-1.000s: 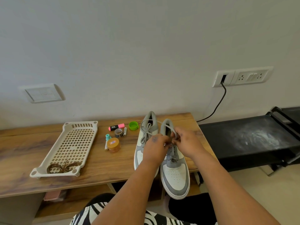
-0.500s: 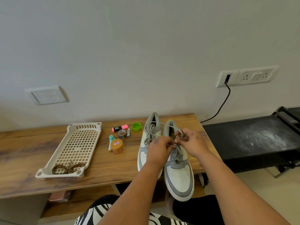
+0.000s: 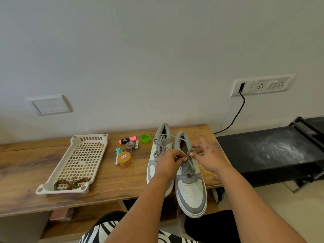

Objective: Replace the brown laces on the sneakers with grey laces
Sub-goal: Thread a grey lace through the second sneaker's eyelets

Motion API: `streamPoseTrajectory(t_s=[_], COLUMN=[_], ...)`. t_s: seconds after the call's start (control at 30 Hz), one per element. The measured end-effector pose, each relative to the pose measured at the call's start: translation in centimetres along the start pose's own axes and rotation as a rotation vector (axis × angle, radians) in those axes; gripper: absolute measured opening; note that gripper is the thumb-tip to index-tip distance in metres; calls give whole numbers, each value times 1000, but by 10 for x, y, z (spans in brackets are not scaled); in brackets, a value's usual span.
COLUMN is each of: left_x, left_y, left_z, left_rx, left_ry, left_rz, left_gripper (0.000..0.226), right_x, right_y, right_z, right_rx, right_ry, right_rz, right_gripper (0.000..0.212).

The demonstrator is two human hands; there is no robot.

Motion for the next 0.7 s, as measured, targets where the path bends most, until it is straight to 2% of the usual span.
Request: streamPoseTrajectory(t_s=[0.03,0.1,0.17,0.2,0.27,0.43,0.53,0.63,0.7], left_x=[0,0,1,2,2,2,2,-2,-2], left_y=[1,2,1,1,0,-2,-3,-2,-2], left_z=[0,0,-1,-1,-2,-4,-4,-1,-1], left_rx=[4,13,19,20,26,50,52,29,16], left_ry=[-2,0,-5,-14,-33,-43,-54,-69,-87], left_rz=[4,18,26,28,36,32,12,-5,-14], left_gripper=[6,4,4,4,5,6,7,7,8], right_x=[-1,-2,-3,-5,-8,-7,-5,0,4], right_y=[3,11,16,18,20,19,16,13,14], right_z=[8,20,11,0,-21,-22,-23,-23,-23], right_rx=[-76,-202,-152,-79,11,-172,-180,-115,12], right_ry=[-9,-38,-22,-13,-9,105,189,221,188], right_rz=[-18,-46,-74,-86,-123,-201,-182,-102,-48], right_gripper=[72,49,21,17,18,18,18,14,12])
Point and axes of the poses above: each hand's wrist, its own y-axis away from the middle knuckle, its own z-axis out of the back of the hand, x = y × z, the point moved 9 cm from there along -y, towards the middle knuckle, and after that the axes turned 7 degrees about z, right-handed, at the moved point
